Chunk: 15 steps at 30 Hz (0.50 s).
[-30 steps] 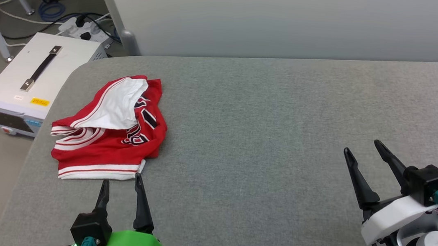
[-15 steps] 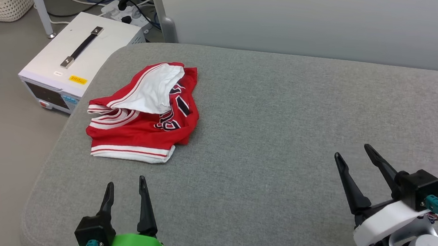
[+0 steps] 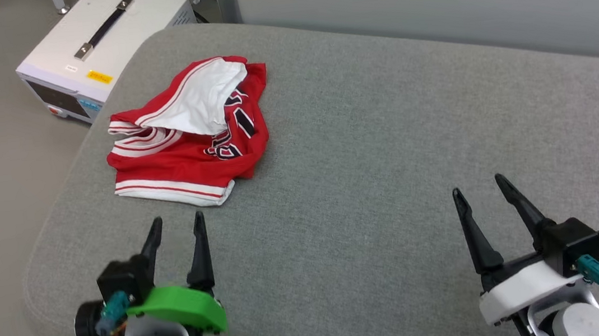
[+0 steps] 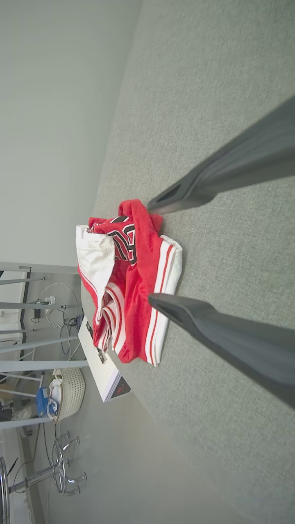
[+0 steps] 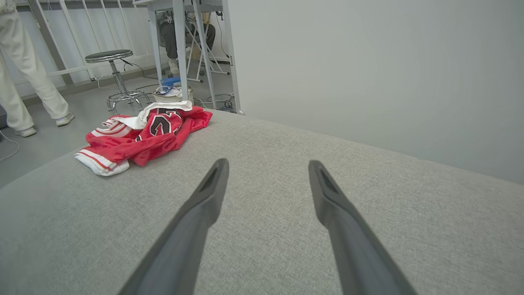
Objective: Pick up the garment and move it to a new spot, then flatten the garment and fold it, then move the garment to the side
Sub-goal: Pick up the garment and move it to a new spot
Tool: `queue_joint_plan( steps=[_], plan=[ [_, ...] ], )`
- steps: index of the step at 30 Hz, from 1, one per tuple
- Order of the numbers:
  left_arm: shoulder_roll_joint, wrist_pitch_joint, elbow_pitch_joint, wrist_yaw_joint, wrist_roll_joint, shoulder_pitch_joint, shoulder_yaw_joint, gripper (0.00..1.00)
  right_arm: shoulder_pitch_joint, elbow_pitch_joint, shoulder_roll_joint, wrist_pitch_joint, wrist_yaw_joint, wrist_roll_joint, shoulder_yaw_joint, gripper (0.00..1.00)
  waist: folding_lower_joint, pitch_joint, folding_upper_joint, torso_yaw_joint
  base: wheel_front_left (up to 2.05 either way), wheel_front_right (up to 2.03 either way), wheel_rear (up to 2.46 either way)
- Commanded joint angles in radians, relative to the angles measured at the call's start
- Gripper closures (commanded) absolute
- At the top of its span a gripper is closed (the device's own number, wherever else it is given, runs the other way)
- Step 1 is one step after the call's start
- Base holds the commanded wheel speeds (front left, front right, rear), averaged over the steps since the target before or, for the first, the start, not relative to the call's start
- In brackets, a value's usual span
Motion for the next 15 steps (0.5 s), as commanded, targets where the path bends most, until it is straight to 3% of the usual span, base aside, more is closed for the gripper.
queue_joint_plan(
  steps=[1,4,8,15],
  plan=[
    [0.022,-0.012,0.03,-0.012,-0.016,-0.068,-0.003,0.0,-0.026,-0.012,-0.002,-0.011,-0.001,-0.015,0.003,0.0,0.0,0.084,0.0,-0.025,0.0,0.0,0.0],
    [0.067,0.031,0.101,-0.029,-0.035,-0.187,-0.029,0.0,-0.048,-0.03,-0.002,-0.011,-0.001,-0.039,-0.005,0.0,0.0,0.139,0.0,-0.05,0.0,0.0,0.0],
    [0.147,0.175,0.185,-0.037,-0.095,-0.366,-0.066,0.0,-0.084,-0.055,-0.002,-0.011,-0.001,-0.055,-0.014,0.0,0.0,0.209,0.0,-0.092,0.0,0.0,0.0],
    [0.311,0.478,0.256,-0.038,-0.319,-0.606,-0.192,0.0,-0.135,-0.085,-0.002,-0.011,-0.001,-0.059,0.003,0.0,0.0,0.309,0.0,-0.162,0.0,0.0,0.0]
  ],
)
